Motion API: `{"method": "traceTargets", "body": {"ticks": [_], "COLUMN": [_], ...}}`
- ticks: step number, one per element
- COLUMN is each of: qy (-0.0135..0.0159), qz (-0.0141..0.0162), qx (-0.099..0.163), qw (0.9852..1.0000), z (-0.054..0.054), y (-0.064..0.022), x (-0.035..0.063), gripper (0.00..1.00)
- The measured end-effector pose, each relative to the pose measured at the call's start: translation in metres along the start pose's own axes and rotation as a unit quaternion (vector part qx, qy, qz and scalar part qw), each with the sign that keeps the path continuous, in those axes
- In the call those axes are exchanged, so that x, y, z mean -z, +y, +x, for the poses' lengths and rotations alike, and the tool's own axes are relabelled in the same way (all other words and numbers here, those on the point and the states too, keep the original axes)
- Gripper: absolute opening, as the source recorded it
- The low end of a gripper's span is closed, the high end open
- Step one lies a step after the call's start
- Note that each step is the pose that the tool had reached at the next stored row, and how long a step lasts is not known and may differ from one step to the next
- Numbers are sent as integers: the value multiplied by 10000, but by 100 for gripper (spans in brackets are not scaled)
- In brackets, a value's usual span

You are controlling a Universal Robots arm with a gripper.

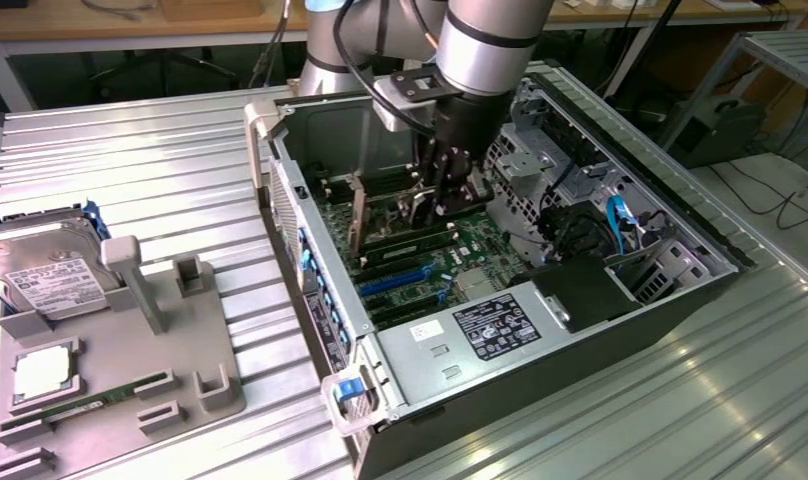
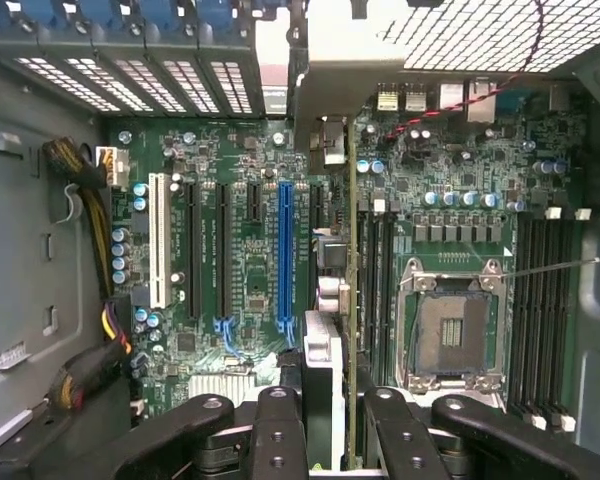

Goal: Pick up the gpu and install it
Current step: 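Insert the gpu into the slot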

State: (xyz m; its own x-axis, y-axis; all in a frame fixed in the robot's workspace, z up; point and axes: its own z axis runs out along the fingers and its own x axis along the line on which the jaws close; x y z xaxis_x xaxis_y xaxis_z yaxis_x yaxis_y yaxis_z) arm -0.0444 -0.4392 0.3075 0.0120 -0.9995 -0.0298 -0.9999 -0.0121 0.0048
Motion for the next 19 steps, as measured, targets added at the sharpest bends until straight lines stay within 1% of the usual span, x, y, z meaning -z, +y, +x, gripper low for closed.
{"method": "traceTargets", "body": {"ticks": [4, 7, 9, 12, 19], "qy": [1, 2, 1, 1, 1], "qz": [23, 44, 46, 46, 46], "qx": [1, 2, 2, 3, 2], "qw": [10000, 10000, 10000, 10000, 10000], "z": [2, 2, 3, 14, 126], "y": [22, 65, 95, 103, 105], "x": [-59, -102, -135, -179, -225], "gripper": [28, 28, 28, 28, 28]}}
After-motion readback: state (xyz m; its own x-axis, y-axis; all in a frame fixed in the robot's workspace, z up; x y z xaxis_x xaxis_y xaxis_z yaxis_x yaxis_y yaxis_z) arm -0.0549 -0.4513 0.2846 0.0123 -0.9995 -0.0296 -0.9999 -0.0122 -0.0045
